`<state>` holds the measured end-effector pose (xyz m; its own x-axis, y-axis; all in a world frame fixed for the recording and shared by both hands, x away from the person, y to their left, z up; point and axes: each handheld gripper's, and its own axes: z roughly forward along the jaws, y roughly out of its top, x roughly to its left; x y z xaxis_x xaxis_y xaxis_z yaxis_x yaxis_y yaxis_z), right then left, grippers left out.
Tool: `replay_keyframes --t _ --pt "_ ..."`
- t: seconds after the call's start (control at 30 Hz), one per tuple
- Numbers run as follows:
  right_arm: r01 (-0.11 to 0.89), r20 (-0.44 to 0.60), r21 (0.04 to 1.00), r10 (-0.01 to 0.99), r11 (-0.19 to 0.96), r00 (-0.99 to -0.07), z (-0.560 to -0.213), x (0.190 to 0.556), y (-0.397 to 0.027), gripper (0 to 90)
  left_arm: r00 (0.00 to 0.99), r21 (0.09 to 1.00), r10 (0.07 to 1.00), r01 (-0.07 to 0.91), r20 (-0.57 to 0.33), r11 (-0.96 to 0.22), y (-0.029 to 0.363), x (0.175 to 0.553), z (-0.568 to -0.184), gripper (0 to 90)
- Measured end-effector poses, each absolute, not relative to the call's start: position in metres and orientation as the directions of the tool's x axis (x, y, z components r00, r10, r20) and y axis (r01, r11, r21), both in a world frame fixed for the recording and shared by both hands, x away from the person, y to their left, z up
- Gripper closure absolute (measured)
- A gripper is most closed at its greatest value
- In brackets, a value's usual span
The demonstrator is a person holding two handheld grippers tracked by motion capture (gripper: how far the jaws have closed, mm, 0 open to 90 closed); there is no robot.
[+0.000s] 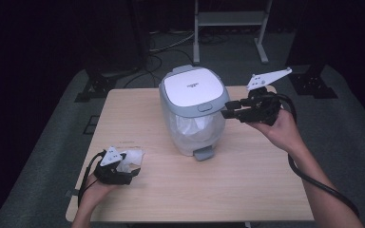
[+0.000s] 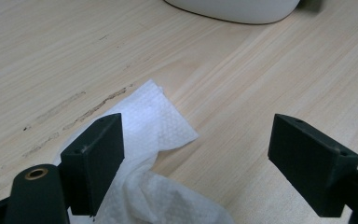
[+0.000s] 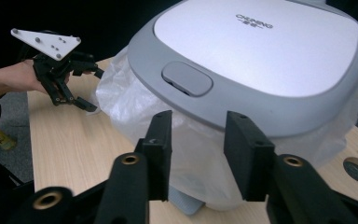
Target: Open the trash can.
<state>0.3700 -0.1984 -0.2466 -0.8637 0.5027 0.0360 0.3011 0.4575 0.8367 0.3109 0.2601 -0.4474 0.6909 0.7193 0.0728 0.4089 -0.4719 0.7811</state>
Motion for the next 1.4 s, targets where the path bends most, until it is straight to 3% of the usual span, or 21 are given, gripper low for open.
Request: replay_keyframes --t 0.43,1.4 --pt "0.286 0.035 0.837 0.476 0.466 -0.879 -0.238 0.379 -0.173 72.0 0.69 0.779 0.72 0.41 0.077 -0.475 0.262 0.31 -0.448 17.2" --pt "0.285 0.021 0.833 0.489 0.474 -0.872 -0.243 0.395 -0.145 82.2 0.687 0.781 0.723 0.412 0.073 -0.47 0.264 0.31 -0.448 17.2"
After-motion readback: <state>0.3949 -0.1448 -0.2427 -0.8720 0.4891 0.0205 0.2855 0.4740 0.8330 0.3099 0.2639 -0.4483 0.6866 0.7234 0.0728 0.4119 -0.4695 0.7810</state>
